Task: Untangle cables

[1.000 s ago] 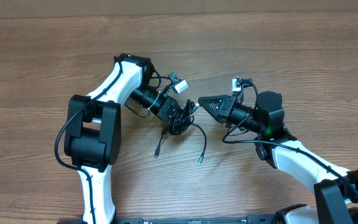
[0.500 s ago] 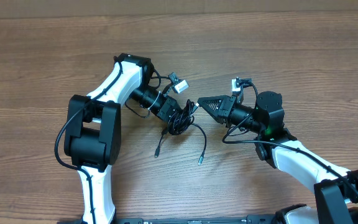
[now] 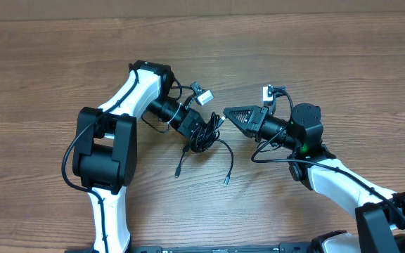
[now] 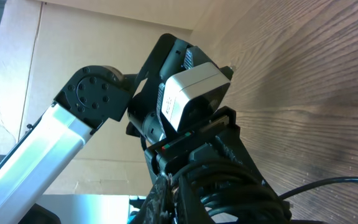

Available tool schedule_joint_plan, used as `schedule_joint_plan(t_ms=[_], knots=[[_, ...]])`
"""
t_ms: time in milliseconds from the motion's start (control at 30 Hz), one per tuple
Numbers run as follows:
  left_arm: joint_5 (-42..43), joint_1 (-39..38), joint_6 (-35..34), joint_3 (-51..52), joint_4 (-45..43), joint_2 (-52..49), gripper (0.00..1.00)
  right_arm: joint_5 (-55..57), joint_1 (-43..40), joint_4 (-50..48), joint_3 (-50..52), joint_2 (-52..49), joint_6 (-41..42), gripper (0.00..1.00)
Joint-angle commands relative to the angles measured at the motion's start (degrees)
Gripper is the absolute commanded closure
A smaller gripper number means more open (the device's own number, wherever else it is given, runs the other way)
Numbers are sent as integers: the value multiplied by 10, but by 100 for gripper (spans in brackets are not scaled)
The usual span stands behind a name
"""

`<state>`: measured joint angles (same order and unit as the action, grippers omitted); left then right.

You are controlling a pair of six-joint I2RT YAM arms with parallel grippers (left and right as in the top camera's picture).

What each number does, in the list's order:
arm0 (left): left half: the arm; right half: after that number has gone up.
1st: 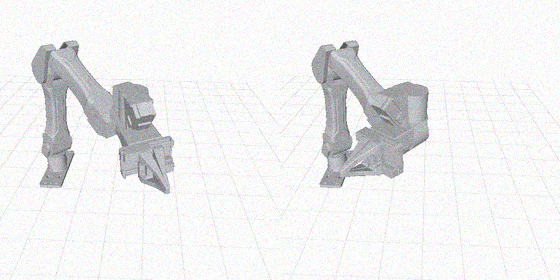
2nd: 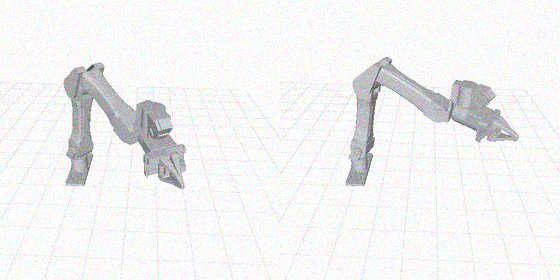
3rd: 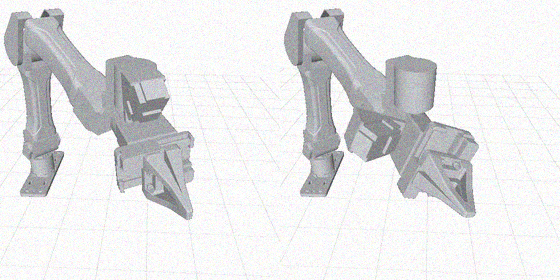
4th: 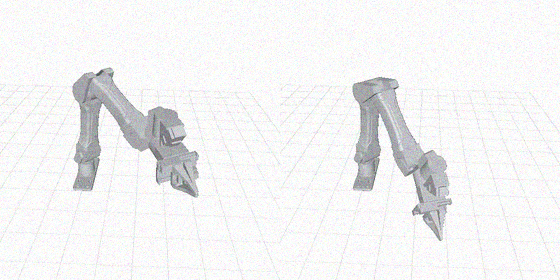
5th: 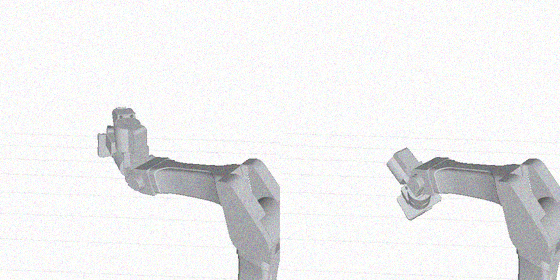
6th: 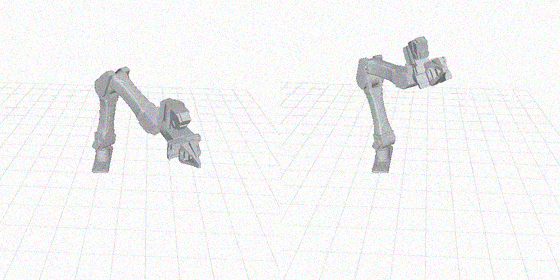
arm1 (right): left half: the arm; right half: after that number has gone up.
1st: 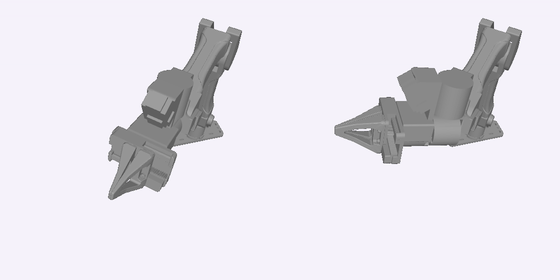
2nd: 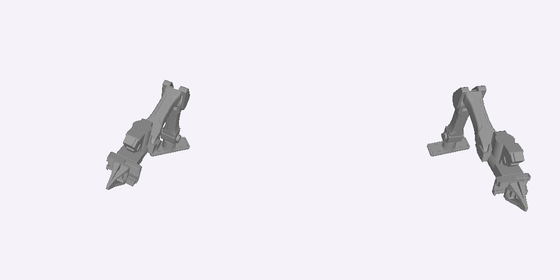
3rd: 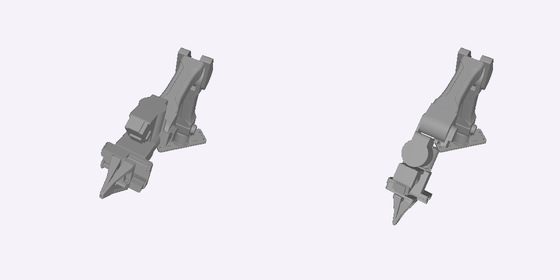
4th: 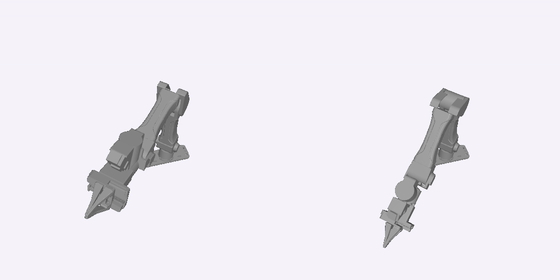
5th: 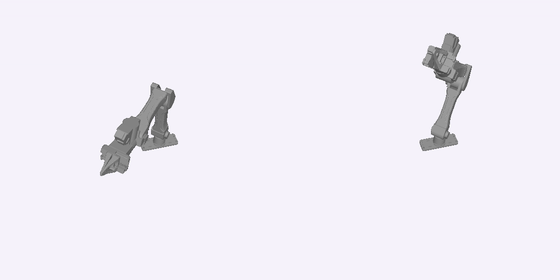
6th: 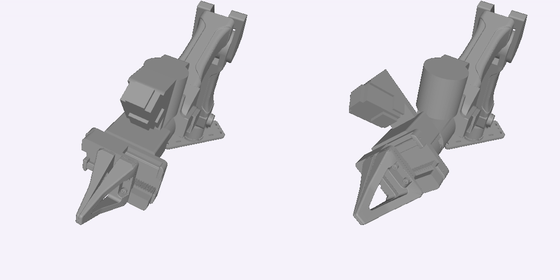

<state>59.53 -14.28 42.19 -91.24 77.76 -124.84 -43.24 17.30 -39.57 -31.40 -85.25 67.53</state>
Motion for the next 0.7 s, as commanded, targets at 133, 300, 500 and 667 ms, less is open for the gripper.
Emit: schedule_joint_plan(t_ms=[133, 300, 500, 667], knots=[[12, -4, 10, -11, -1, -6, 96, -6, 3, 21, -5, -1, 0, 96], [12, -4, 10, -11, -2, -6, 96, -7, 4, 66, -5, -1, -1, 96], [12, -4, 10, -11, -2, -6, 96, -10, 3, 66, -5, -1, -16, 96], [12, -4, 8, -11, -2, -6, 96, -5, -3, 27, -5, -1, -15, 96]])
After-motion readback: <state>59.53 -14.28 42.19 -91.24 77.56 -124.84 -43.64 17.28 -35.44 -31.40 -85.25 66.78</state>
